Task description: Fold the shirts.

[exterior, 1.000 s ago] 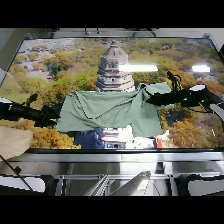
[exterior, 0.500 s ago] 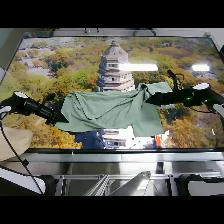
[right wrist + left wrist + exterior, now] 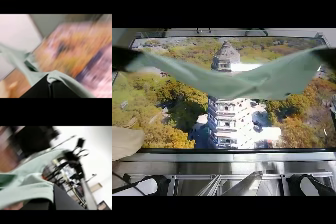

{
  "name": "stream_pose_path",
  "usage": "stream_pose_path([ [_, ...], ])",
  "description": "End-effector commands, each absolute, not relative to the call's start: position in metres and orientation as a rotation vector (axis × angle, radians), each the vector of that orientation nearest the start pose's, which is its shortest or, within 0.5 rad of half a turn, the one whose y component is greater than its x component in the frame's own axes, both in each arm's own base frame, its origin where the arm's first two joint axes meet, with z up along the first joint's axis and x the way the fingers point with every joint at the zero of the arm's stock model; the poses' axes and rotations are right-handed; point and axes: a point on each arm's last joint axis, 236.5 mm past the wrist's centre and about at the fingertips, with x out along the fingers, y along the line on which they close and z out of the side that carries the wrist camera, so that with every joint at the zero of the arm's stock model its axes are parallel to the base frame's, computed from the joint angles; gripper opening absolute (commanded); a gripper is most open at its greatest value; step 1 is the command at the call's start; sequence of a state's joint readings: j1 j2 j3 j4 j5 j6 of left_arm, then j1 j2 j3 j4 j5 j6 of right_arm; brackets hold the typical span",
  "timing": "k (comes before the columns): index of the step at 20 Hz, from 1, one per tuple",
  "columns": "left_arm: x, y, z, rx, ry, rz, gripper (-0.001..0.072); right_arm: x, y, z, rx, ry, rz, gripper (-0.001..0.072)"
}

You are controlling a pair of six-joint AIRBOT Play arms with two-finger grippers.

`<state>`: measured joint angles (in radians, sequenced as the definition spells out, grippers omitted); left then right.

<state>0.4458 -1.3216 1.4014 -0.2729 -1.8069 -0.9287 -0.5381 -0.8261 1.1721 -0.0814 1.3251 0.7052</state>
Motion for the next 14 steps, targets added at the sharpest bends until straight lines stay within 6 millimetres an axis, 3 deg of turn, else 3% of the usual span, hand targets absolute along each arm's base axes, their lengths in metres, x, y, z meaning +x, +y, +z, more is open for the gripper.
stream_pose_path([
  [1,0.191,-0.079,0.506,-0.643,-0.191,-1.739,0.0016,0.241,0.067,0.485,0.071,-0.292,0.478,0.0024],
  [3,0.145,-0.083,0.533,-0.573,-0.223,-1.752,0.0016,0.213,0.08,0.524,-0.022,-0.415,0.422,0.0023],
  [6,0.127,-0.088,0.542,-0.48,-0.248,-1.614,0.0017,0.186,0.088,0.569,-0.18,-0.527,0.32,0.0023],
  [8,0.152,-0.078,0.54,-0.53,-0.195,-1.476,0.0017,0.194,0.067,0.574,-0.215,-0.491,0.206,0.0023],
  [10,0.195,-0.064,0.519,-0.625,-0.084,-1.332,0.0017,0.216,0.051,0.556,-0.177,-0.396,0.194,0.0022],
  [14,0.26,-0.059,0.435,-0.794,0.191,-1.235,0.0017,0.254,0.029,0.528,-0.127,-0.276,0.241,0.0022],
])
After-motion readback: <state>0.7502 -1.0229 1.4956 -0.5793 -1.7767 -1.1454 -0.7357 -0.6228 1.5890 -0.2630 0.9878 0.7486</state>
